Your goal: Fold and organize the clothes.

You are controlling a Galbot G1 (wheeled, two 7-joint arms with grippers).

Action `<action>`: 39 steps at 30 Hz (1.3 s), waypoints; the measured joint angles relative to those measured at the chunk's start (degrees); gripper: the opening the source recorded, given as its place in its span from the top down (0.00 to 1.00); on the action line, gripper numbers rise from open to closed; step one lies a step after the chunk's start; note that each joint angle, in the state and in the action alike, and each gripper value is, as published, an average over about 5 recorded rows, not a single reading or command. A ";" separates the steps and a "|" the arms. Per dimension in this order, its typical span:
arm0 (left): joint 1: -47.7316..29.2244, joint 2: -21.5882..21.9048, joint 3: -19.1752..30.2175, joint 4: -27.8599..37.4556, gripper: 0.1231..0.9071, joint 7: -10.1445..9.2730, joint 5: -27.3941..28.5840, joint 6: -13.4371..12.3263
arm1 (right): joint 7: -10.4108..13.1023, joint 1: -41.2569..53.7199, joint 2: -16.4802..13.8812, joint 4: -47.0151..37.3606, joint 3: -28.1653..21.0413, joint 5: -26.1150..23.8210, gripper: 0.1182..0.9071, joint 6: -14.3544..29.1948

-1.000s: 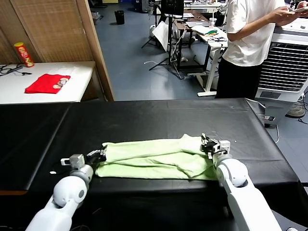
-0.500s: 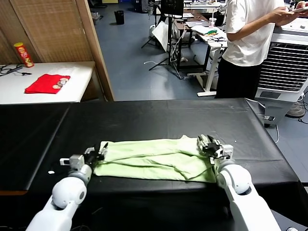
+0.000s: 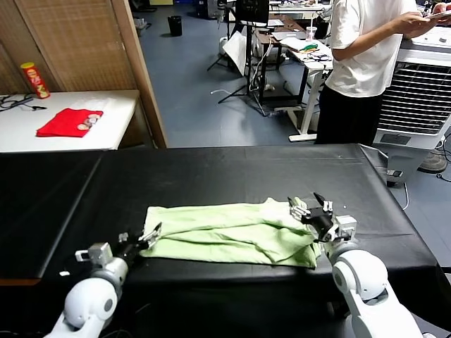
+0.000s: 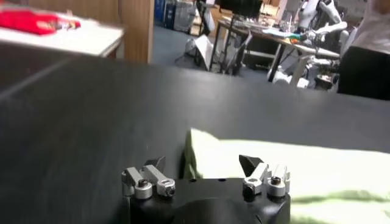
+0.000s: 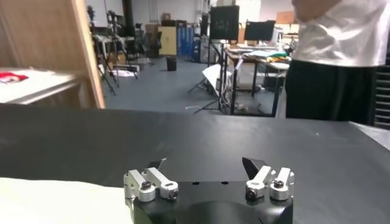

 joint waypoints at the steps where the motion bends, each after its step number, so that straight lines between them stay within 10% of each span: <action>1: 0.34 -0.26 0.05 0.05 0.17 0.09 0.21 -0.14 | -0.07 -0.01 -0.02 0.19 -0.06 -0.13 0.14 0.03; 14: 0.74 -2.36 0.23 0.98 0.94 0.23 2.72 -0.51 | -0.95 -0.58 -0.05 1.89 0.69 -1.57 0.14 0.84; 22: 1.28 0.42 -1.68 0.82 0.95 1.58 14.38 -2.00 | -0.88 -1.31 0.09 2.95 2.34 -1.56 0.14 0.83; 30: 4.39 12.08 -10.91 2.37 0.95 1.89 20.36 -4.51 | -0.86 -2.54 1.07 3.49 2.95 -2.00 0.14 0.85; 39: 4.25 12.61 -11.21 -3.53 0.95 -0.15 20.70 0.18 | -0.76 -4.02 1.40 4.41 3.51 -2.64 0.14 0.99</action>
